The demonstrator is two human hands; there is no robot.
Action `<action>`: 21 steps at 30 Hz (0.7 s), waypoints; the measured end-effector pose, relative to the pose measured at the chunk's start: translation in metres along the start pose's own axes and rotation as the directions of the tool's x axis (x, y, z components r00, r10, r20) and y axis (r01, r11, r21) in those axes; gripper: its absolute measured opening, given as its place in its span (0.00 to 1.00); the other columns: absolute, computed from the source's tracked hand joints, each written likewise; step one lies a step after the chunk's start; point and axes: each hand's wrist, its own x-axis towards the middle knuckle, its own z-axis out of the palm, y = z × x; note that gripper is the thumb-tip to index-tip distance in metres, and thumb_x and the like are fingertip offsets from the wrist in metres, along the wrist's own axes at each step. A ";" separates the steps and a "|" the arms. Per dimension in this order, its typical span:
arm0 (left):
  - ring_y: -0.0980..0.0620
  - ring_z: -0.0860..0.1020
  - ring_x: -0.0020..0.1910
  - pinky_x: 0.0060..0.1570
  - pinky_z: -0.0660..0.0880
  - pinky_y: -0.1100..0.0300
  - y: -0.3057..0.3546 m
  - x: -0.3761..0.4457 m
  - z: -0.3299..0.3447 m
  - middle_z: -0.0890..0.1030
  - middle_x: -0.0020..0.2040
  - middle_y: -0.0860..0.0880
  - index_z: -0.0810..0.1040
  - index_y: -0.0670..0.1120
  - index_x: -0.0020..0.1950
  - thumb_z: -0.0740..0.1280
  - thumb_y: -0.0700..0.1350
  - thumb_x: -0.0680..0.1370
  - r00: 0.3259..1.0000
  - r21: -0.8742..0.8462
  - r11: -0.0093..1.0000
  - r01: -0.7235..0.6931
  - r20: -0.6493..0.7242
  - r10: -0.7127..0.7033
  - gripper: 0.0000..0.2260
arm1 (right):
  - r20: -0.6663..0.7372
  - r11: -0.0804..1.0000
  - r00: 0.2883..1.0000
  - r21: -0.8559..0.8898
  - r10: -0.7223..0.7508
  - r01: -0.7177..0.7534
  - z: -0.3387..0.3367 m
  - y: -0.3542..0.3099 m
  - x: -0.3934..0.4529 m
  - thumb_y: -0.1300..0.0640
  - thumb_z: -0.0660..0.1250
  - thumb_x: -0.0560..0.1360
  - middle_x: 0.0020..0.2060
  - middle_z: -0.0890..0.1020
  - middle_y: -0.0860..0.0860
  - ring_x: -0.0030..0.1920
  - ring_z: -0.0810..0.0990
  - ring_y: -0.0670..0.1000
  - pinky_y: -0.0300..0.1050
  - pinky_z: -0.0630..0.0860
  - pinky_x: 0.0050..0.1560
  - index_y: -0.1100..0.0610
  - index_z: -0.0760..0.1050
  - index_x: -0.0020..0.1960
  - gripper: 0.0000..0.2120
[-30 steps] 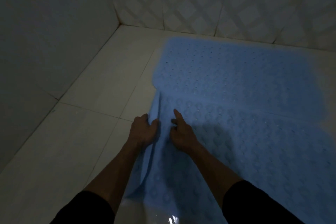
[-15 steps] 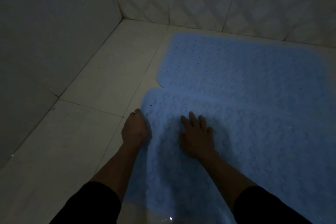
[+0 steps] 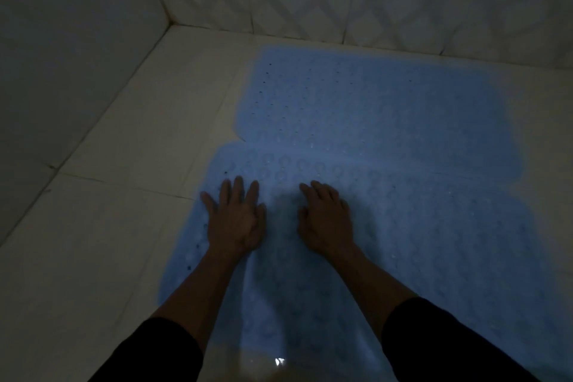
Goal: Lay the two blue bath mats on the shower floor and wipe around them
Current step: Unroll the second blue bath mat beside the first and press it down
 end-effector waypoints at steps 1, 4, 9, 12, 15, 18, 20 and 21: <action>0.41 0.46 0.80 0.71 0.42 0.27 0.010 0.000 0.002 0.50 0.82 0.46 0.52 0.55 0.80 0.49 0.61 0.82 1.000 -0.041 0.999 0.010 0.022 -0.009 0.28 | -0.039 1.000 0.999 0.004 0.022 -0.022 -0.006 0.012 -0.002 0.51 0.58 0.78 0.75 0.64 0.53 0.75 0.59 0.57 0.59 0.60 0.72 0.51 0.63 0.75 0.25; 0.41 0.39 0.80 0.70 0.42 0.25 0.036 0.003 0.005 0.42 0.82 0.51 0.46 0.62 0.79 0.49 0.70 0.78 0.992 -0.148 0.988 0.055 0.125 -0.036 0.32 | -0.070 0.992 0.990 -0.006 0.122 -0.122 -0.029 0.058 -0.006 0.51 0.59 0.77 0.75 0.64 0.54 0.75 0.59 0.58 0.60 0.62 0.71 0.51 0.63 0.74 0.26; 0.44 0.37 0.80 0.68 0.42 0.23 0.079 0.012 0.008 0.39 0.81 0.55 0.42 0.69 0.77 0.49 0.78 0.70 0.986 -0.121 0.993 -0.010 0.162 0.030 0.38 | -0.071 0.936 0.938 -0.075 0.339 -0.344 -0.069 0.139 -0.018 0.45 0.58 0.78 0.78 0.55 0.54 0.77 0.51 0.59 0.67 0.56 0.72 0.49 0.56 0.77 0.29; 0.42 0.35 0.79 0.66 0.41 0.21 0.105 0.018 0.012 0.36 0.80 0.56 0.40 0.72 0.75 0.49 0.81 0.65 0.977 -0.124 0.992 -0.009 0.210 0.035 0.41 | 0.005 0.905 0.907 -0.062 0.421 -0.420 -0.086 0.175 -0.021 0.37 0.56 0.78 0.80 0.47 0.52 0.78 0.43 0.61 0.72 0.48 0.72 0.45 0.50 0.78 0.33; 0.40 0.32 0.78 0.65 0.40 0.19 0.118 0.019 0.014 0.32 0.79 0.56 0.37 0.72 0.74 0.49 0.84 0.61 0.968 -0.092 0.995 0.026 0.251 -0.002 0.45 | 0.069 0.891 0.888 -0.046 0.454 -0.451 -0.091 0.193 -0.023 0.31 0.53 0.75 0.80 0.43 0.48 0.78 0.38 0.60 0.77 0.45 0.70 0.40 0.46 0.78 0.36; 0.40 0.31 0.78 0.66 0.41 0.20 0.120 0.015 0.013 0.32 0.79 0.55 0.36 0.71 0.74 0.48 0.84 0.61 0.968 -0.074 0.997 0.036 0.252 -0.016 0.46 | 0.072 0.897 0.894 -0.056 0.443 -0.439 -0.087 0.198 -0.025 0.28 0.51 0.74 0.79 0.41 0.46 0.78 0.36 0.59 0.76 0.44 0.70 0.37 0.43 0.77 0.36; 0.40 0.32 0.78 0.67 0.41 0.21 0.120 0.015 0.014 0.32 0.79 0.55 0.36 0.71 0.74 0.47 0.84 0.61 0.967 -0.063 0.997 0.049 0.254 -0.031 0.46 | 0.049 0.899 0.898 -0.057 0.437 -0.435 -0.084 0.199 -0.026 0.28 0.50 0.74 0.79 0.40 0.45 0.78 0.36 0.58 0.76 0.44 0.71 0.36 0.42 0.77 0.36; 0.40 0.31 0.78 0.67 0.41 0.21 0.120 0.015 0.015 0.32 0.79 0.56 0.35 0.71 0.74 0.47 0.84 0.61 0.966 -0.057 0.997 0.050 0.255 -0.034 0.46 | 0.041 0.899 0.899 -0.062 0.435 -0.433 -0.083 0.199 -0.026 0.28 0.49 0.74 0.79 0.40 0.45 0.78 0.36 0.58 0.75 0.44 0.71 0.36 0.42 0.77 0.35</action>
